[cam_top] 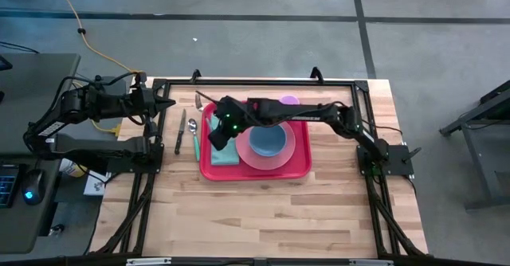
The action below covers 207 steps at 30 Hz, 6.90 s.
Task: Set up tray
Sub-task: Put the fork on the blue towel on the tray
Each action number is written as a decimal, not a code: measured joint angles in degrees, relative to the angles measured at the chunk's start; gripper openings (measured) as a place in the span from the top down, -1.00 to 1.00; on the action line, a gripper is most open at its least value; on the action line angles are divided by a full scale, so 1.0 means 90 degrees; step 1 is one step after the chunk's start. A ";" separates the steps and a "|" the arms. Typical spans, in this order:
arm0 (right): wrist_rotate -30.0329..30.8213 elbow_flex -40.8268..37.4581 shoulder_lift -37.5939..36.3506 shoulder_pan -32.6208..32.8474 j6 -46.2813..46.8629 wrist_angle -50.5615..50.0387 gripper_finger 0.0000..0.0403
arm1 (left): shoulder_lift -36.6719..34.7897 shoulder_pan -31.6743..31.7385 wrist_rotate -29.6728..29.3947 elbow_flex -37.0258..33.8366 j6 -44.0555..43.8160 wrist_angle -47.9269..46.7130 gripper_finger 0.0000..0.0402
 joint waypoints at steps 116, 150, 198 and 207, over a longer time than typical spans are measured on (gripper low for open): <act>0.4417 -0.0024 -0.0834 -0.0644 -0.4843 0.1504 0.97 | 0.3022 0.0000 -0.3491 -0.0002 -0.1293 0.4447 0.45; 0.4318 -0.0022 -0.0836 -0.0663 -0.4854 0.1377 0.99 | 0.2912 -0.0001 -0.3373 -0.0002 -0.0274 0.4212 0.04; 0.3764 -0.0015 -0.0841 -0.0564 -0.5168 0.1449 0.99 | 0.2858 0.0532 -0.2036 0.0002 0.0165 0.4165 0.83; 0.3176 -0.0012 -0.0843 -0.0585 -0.5184 0.1556 0.89 | 0.2613 0.0529 -0.2199 -0.0007 0.0318 0.3964 0.83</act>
